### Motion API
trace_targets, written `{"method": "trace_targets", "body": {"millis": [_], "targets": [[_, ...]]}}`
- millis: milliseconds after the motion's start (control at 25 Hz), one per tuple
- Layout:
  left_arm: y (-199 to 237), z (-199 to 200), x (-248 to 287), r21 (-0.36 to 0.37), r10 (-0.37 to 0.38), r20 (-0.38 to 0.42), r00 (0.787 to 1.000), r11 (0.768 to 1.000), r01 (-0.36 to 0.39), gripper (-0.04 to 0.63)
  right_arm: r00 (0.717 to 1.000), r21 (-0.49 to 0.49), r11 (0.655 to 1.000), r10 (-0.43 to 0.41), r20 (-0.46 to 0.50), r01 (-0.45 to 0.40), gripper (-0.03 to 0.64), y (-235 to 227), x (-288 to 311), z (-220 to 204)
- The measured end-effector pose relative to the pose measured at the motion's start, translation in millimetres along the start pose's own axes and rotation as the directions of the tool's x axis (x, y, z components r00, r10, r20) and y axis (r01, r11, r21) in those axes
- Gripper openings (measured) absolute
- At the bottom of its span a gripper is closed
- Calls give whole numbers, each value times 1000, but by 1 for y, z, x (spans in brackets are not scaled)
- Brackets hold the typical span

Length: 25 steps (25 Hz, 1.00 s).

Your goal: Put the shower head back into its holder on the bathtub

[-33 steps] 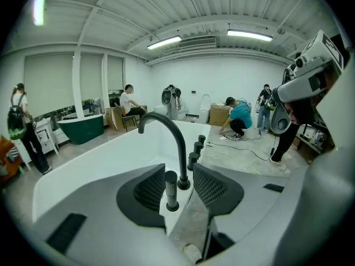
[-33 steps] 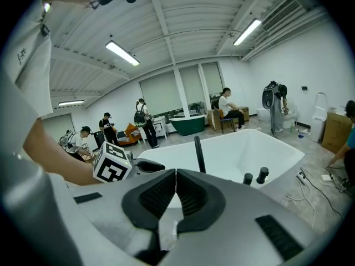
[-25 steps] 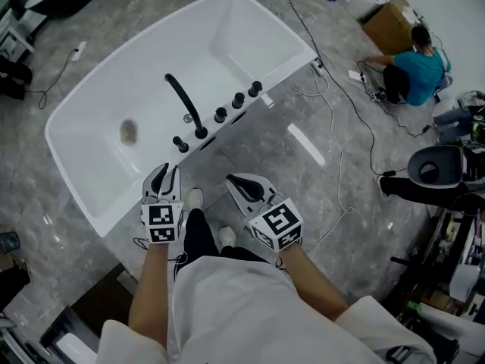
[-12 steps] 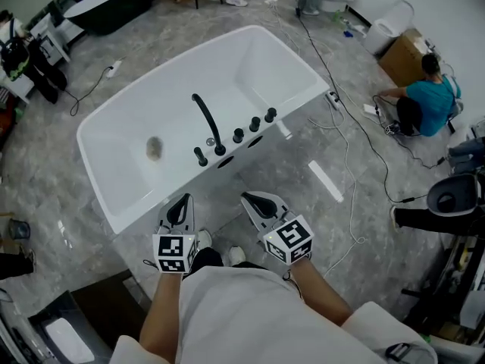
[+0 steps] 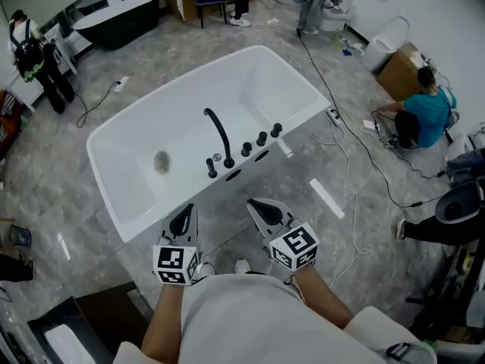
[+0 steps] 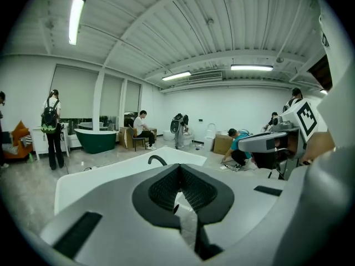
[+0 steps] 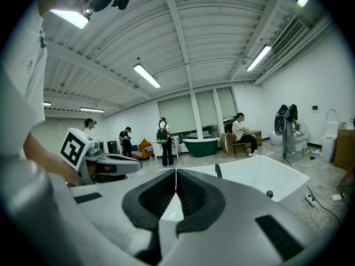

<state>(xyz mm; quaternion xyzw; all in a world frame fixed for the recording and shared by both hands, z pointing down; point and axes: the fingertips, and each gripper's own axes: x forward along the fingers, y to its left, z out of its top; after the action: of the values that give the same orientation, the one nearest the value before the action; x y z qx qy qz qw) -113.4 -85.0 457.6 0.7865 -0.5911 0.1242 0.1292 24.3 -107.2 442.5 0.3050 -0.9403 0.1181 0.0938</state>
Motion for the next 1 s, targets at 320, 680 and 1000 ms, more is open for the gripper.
{"method": "trace_targets", "body": {"millis": [320, 680, 1000], "targets": [[34, 9, -34, -26, -25, 27, 999, 999, 26, 12, 998, -9, 998, -59, 12, 59, 18, 28, -1, 13], [49, 12, -52, -17, -87, 39, 995, 996, 88, 12, 991, -16, 991, -132, 27, 133, 18, 47, -13, 20], [50, 19, -51, 0, -120, 60, 991, 993, 121, 12, 988, -18, 988, -150, 41, 151, 17, 47, -11, 27]]}}
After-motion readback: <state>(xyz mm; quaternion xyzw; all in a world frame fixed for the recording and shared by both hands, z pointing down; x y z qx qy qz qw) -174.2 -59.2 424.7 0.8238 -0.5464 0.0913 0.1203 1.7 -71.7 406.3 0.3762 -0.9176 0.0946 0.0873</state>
